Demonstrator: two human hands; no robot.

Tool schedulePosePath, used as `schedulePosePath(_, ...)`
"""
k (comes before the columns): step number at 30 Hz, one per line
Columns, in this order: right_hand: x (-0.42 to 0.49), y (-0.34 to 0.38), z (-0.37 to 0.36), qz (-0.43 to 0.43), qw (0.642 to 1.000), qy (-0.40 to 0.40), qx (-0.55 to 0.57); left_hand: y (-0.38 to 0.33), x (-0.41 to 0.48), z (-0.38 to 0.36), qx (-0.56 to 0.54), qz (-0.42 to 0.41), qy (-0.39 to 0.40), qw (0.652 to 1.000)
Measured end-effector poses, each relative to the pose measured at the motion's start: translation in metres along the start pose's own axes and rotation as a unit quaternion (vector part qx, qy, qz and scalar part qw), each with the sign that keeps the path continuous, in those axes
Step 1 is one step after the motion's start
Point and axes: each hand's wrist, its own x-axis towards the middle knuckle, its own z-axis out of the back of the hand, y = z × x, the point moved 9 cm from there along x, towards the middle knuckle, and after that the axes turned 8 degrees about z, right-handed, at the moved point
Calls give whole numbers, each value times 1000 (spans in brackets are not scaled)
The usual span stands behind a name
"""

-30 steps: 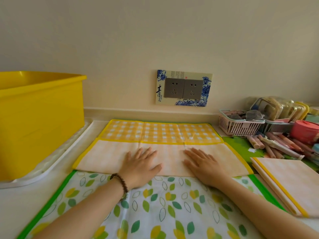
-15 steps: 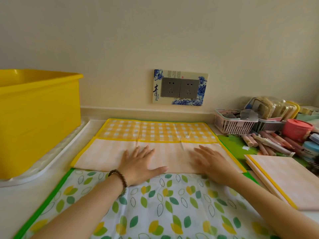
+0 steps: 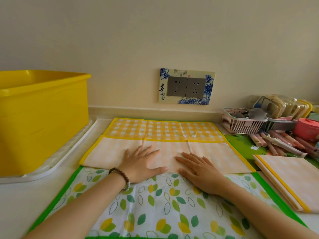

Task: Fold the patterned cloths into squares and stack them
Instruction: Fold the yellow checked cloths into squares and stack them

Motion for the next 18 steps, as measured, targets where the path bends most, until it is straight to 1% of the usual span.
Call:
schedulePosePath(4, 0, -3, -2, 1, 1000, 0, 0, 35, -8, 5, -2, 17, -4, 1000)
schedulePosePath(7, 1, -5, -3, -1, 1000, 4, 2, 64, -18, 10, -5, 47, -6, 999)
schedulePosePath(11, 1, -4, -4, -1, 1000, 17, 8, 76, -26, 14, 1, 63, 15, 998)
schedulePosePath(12, 1, -3, -5, 0, 1000, 22, 7, 73, -26, 16, -2, 52, 18, 998)
schedulePosePath(14, 1, -1, -4, 7, 999, 38, 2, 57, -29, 24, -22, 2, 8, 1000)
schedulePosePath(16, 0, -1, -2, 16, 998, 57, 7, 37, -33, 35, -27, -60, -28, 997)
schedulePosePath(18, -2, -2, 4, 31, 998, 55, 10, 25, -35, 43, -5, -96, -59, 994)
